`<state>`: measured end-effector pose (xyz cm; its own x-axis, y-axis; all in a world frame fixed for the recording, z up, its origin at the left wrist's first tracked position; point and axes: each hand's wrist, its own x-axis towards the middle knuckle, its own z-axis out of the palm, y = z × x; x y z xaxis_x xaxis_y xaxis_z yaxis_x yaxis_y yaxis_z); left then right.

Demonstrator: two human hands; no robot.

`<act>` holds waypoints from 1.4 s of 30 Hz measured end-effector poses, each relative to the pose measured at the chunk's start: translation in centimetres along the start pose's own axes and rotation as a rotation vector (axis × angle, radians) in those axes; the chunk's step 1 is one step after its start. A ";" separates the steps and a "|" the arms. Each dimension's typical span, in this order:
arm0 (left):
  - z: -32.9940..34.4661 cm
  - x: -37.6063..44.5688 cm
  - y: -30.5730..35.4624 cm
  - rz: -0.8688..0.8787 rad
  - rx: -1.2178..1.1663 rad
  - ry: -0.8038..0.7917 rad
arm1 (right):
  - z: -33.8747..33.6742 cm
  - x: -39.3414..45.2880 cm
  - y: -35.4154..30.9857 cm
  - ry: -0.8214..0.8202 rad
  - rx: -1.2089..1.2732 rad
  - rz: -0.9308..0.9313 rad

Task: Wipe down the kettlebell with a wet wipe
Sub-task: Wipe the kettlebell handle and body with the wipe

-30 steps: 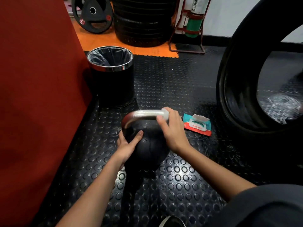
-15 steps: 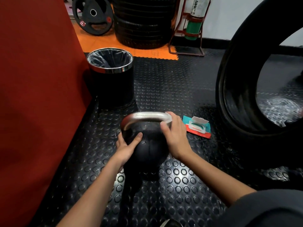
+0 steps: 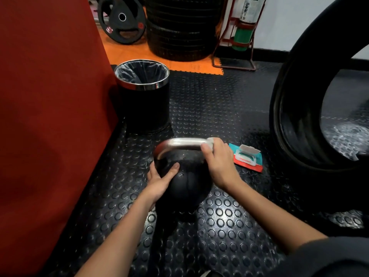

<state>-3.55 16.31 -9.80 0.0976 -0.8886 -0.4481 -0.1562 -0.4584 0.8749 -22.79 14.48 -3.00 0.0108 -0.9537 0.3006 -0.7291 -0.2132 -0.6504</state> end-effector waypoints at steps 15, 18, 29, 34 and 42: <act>-0.1 -0.5 0.5 -0.048 0.026 -0.016 | -2.1 5.0 -1.0 -0.401 0.109 0.363; -0.2 -0.2 0.4 -0.039 0.013 -0.018 | -1.8 6.0 -1.4 -0.482 0.154 0.420; -0.1 -0.2 0.4 -0.031 0.015 -0.022 | -2.5 5.8 -2.1 -0.471 0.029 0.337; 0.0 -0.1 0.2 0.006 -0.014 0.021 | -1.7 6.7 -7.8 -0.613 -0.173 0.184; 0.2 -0.3 0.3 0.006 0.000 0.000 | 0.2 6.0 -8.9 -0.598 -0.319 -0.011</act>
<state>-3.77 16.40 -9.46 0.0969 -0.8915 -0.4426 -0.1572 -0.4528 0.8776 -16.09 10.62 4.45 0.3294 -0.9245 -0.1917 -0.8921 -0.2383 -0.3839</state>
